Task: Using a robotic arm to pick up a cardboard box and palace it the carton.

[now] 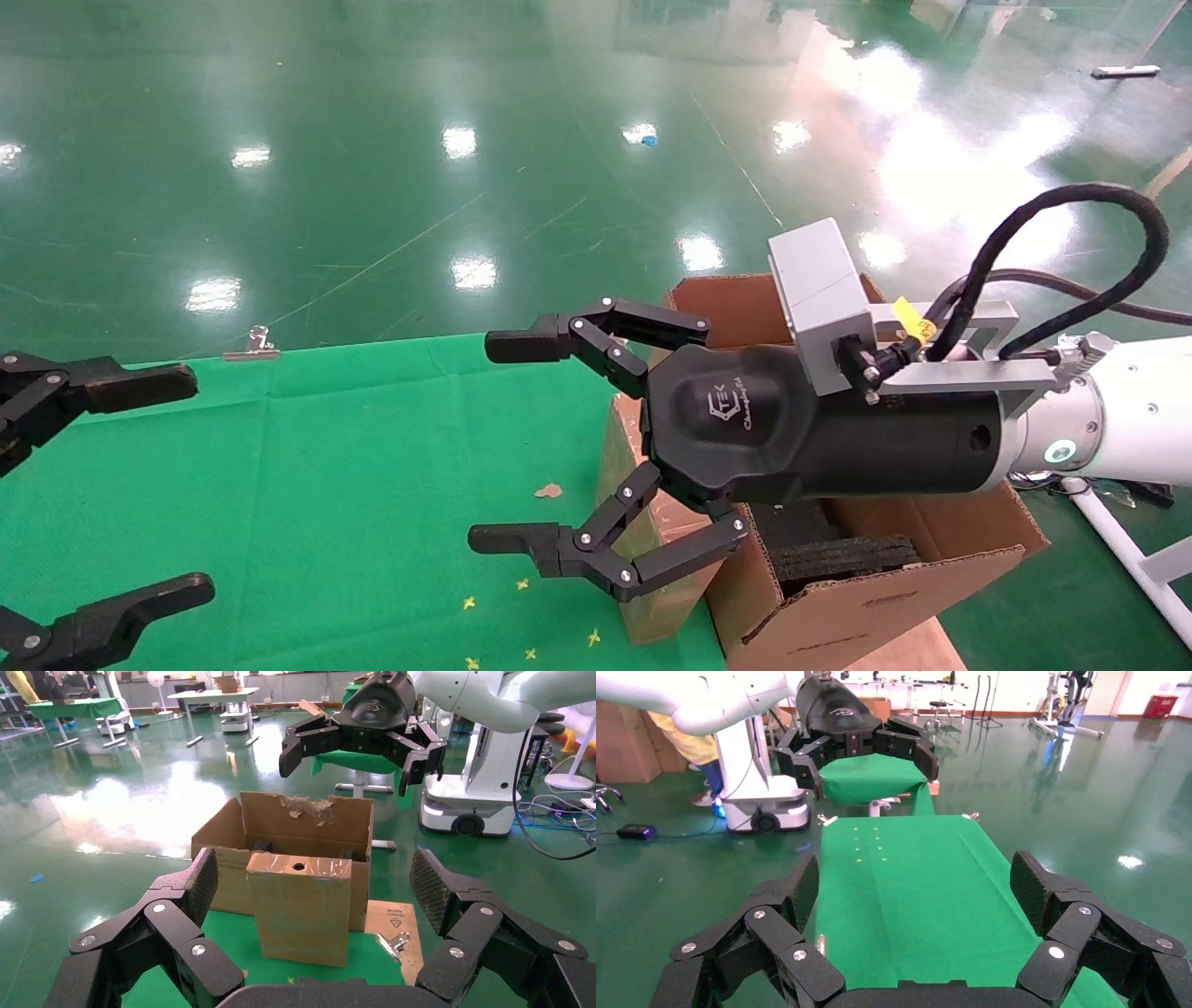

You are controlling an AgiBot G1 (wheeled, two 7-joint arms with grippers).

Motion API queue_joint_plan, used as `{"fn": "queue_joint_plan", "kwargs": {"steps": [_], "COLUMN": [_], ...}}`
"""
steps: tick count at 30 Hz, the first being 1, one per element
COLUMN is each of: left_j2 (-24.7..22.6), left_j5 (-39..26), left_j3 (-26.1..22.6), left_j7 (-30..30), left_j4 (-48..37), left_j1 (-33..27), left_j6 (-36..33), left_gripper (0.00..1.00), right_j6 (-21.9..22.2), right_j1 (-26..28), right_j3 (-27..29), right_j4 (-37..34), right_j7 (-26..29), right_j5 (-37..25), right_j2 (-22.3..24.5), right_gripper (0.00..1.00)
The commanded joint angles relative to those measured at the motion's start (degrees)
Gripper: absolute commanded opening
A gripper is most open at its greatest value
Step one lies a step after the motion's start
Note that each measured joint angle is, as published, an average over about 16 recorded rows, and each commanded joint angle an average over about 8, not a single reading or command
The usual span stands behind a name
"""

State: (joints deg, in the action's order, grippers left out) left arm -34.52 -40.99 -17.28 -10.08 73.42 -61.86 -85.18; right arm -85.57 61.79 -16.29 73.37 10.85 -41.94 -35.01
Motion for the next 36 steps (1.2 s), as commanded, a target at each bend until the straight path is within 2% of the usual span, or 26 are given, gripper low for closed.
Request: {"fn": "queue_joint_plan", "kwargs": {"steps": [1,25,30,36], "left_j2": [0.0,0.0,0.0,0.0], "left_j5": [0.0,0.0,0.01,0.02], "left_j3": [0.0,-0.02,-0.03,-0.05], "left_j7": [0.0,0.02,0.03,0.04], "left_j4": [0.0,-0.03,-0.04,-0.05], "left_j1": [0.0,-0.01,-0.03,-0.04], "left_j6": [0.0,-0.01,-0.02,-0.02], "left_gripper": [1.0,1.0,1.0,1.0], "right_j6": [0.0,0.17,0.08,-1.98], "right_j1": [0.0,0.33,2.29,9.24], "right_j3": [0.0,-0.75,-2.77,-8.92], "right_j4": [0.0,0.87,2.71,4.08], "right_j7": [0.0,0.62,2.07,5.81], "right_j5": [0.0,-1.3,-5.74,-17.58], "right_j2": [0.0,-0.06,0.23,-1.17], "right_gripper": [1.0,1.0,1.0,1.0]}}
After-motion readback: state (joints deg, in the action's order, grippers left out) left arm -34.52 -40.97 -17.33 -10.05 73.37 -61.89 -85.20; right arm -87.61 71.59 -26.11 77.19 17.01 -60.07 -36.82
